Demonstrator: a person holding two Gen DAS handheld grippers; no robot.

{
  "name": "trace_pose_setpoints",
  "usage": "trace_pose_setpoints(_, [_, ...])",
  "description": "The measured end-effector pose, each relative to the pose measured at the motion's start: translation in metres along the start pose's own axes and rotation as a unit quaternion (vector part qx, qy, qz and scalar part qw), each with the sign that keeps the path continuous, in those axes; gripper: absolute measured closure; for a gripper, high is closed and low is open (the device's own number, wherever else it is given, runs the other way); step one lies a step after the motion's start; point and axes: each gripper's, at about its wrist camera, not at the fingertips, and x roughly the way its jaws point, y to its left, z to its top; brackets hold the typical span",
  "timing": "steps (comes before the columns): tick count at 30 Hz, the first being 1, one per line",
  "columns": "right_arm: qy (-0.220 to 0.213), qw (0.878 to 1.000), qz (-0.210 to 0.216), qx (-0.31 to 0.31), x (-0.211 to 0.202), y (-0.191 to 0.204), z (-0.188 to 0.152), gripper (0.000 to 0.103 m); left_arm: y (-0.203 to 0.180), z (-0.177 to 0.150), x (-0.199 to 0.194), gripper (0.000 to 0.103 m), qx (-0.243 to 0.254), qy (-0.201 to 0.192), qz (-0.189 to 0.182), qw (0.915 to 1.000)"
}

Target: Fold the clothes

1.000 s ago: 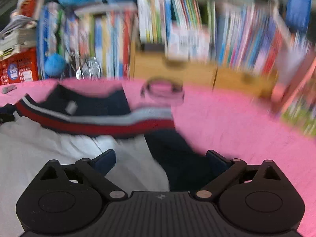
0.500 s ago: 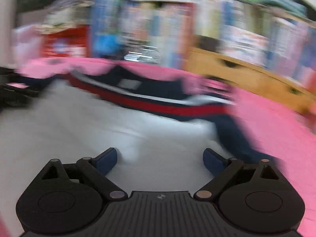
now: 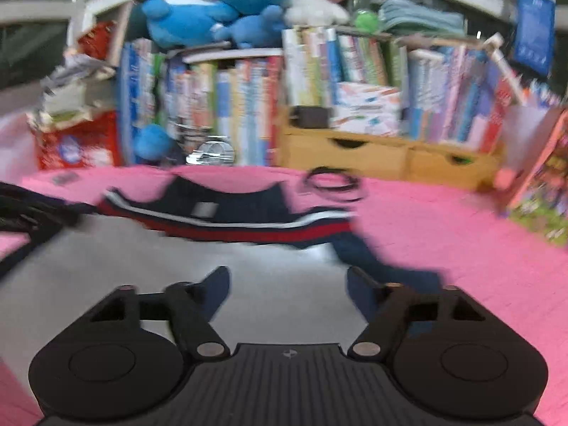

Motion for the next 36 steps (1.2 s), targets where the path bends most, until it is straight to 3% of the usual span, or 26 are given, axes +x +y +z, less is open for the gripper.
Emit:
trace_pose_setpoints(2, [0.009, 1.0, 0.011, 0.003, 0.004, 0.014, -0.008, 0.048, -0.025, 0.005, 0.026, 0.067, 0.026, 0.019, -0.008, 0.9995])
trace_pose_setpoints(4, [0.024, 1.0, -0.003, -0.003, 0.01, 0.018, -0.018, 0.057, -0.036, 0.006, 0.055, 0.07, 0.055, 0.033, 0.027, 0.9975])
trace_pose_setpoints(6, [0.022, 0.998, -0.045, -0.029, 0.008, 0.013, -0.027, 0.058, -0.025, 0.005, 0.073, 0.071, 0.075, 0.027, 0.066, 0.9946])
trace_pose_setpoints(7, [0.02, 0.996, -0.079, -0.046, 0.006, 0.007, -0.03, 0.052, -0.014, 0.006, 0.078, 0.072, 0.07, 0.023, 0.073, 0.9946])
trace_pose_setpoints(11, [0.024, 0.981, -0.188, -0.04, -0.001, -0.034, -0.037, 0.053, 0.008, 0.018, 0.05, 0.077, -0.009, 0.013, 0.093, 0.9955])
trace_pose_setpoints(12, [0.021, 0.982, -0.185, -0.013, -0.007, -0.041, -0.037, 0.053, 0.007, 0.02, 0.036, 0.077, -0.025, 0.004, 0.089, 0.9957])
trace_pose_setpoints(14, [0.012, 0.985, -0.17, 0.037, -0.021, -0.051, -0.037, 0.053, -0.006, 0.017, 0.009, 0.076, -0.034, -0.008, 0.044, 0.9984])
trace_pose_setpoints(17, [-0.024, 0.994, -0.086, 0.064, -0.044, -0.019, -0.039, 0.053, -0.027, 0.009, -0.018, 0.076, -0.024, 0.009, -0.011, 0.9996])
trace_pose_setpoints(20, [-0.035, 0.998, 0.003, 0.046, -0.062, 0.036, -0.048, 0.054, -0.033, 0.002, -0.033, 0.077, -0.03, 0.048, -0.065, 0.9962])
trace_pose_setpoints(23, [-0.015, 0.998, 0.057, 0.037, -0.063, 0.079, -0.059, 0.058, -0.028, -0.004, -0.035, 0.076, -0.064, 0.121, -0.124, 0.9828])
trace_pose_setpoints(25, [0.009, 0.998, 0.06, 0.036, -0.054, 0.098, -0.068, 0.067, -0.033, -0.013, -0.028, 0.076, -0.048, 0.153, -0.109, 0.981])
trace_pose_setpoints(28, [0.019, 0.999, 0.042, 0.025, -0.045, 0.113, -0.08, 0.068, -0.044, -0.029, -0.009, 0.077, -0.017, 0.178, -0.079, 0.9808])
trace_pose_setpoints(31, [0.006, 0.999, 0.032, 0.013, -0.045, 0.118, -0.084, 0.068, -0.046, -0.024, 0.004, 0.077, 0.009, 0.159, -0.053, 0.9859])
trace_pose_setpoints(36, [-0.006, 1.0, 0.026, 0.003, -0.047, 0.123, -0.09, 0.068, -0.022, 0.002, 0.043, 0.081, -0.008, 0.144, -0.007, 0.9895])
